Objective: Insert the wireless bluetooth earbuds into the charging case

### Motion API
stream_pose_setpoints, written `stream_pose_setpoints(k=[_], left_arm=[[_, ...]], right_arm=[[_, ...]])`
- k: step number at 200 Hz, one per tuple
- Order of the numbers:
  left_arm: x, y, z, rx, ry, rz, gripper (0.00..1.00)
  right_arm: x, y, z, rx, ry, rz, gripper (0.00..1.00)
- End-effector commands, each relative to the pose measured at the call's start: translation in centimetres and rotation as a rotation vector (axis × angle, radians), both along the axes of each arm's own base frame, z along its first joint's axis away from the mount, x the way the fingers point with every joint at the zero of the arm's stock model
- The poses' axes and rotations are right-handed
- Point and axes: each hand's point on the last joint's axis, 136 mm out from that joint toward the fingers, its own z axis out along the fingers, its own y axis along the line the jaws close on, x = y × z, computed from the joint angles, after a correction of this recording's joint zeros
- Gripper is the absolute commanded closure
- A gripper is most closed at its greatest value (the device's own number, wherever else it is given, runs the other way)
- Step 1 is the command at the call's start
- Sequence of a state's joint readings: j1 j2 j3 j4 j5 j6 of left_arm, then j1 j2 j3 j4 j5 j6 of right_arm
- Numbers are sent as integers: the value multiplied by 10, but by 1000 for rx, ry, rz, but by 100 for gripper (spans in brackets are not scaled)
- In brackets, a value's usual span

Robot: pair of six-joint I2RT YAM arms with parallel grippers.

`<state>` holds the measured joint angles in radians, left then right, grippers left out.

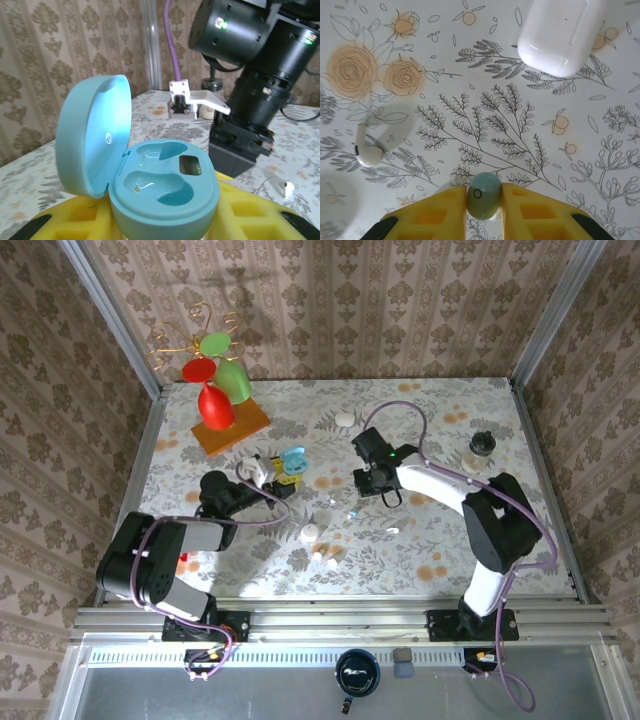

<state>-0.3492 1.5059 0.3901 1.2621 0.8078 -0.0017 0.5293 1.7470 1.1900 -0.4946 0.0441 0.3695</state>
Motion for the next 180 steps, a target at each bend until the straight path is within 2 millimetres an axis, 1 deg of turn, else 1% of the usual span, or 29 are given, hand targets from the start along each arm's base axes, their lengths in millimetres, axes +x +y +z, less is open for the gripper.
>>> stream_pose_setpoints(k=[1, 22, 57, 87, 120, 128, 129, 132, 156, 164, 180], left_arm=[[-4, -15, 17, -29, -34, -69, 62], [-6, -23, 16, -28, -27, -98, 62], [-11, -33, 14, -32, 0, -154, 62], [-18, -40, 15, -39, 28, -217, 62], [-22, -42, 14, -38, 35, -237, 62], [-23, -42, 14, -38, 39, -243, 62], [-23, -42, 14, -39, 38, -244, 62], [-24, -42, 14, -39, 40, -245, 62], [-27, -43, 13, -39, 53, -262, 62], [-28, -44, 13, -39, 54, -266, 62], [-29, -45, 12, -38, 58, -278, 62]], right_arm=[[-4, 14, 17, 223, 30, -19, 76], [-6, 10, 25, 292, 30, -17, 76], [-12, 11, 47, 403, -26, 77, 76], [-19, 21, 80, 471, -140, 211, 77], [-28, 38, 118, 591, -245, 335, 77], [-30, 42, 121, 629, -254, 355, 76], [-31, 43, 128, 638, -272, 363, 76], [-34, 44, 137, 660, -295, 381, 76], [-43, 56, 168, 770, -365, 449, 78], [-46, 60, 176, 788, -378, 474, 78], [-52, 69, 185, 799, -387, 520, 78]])
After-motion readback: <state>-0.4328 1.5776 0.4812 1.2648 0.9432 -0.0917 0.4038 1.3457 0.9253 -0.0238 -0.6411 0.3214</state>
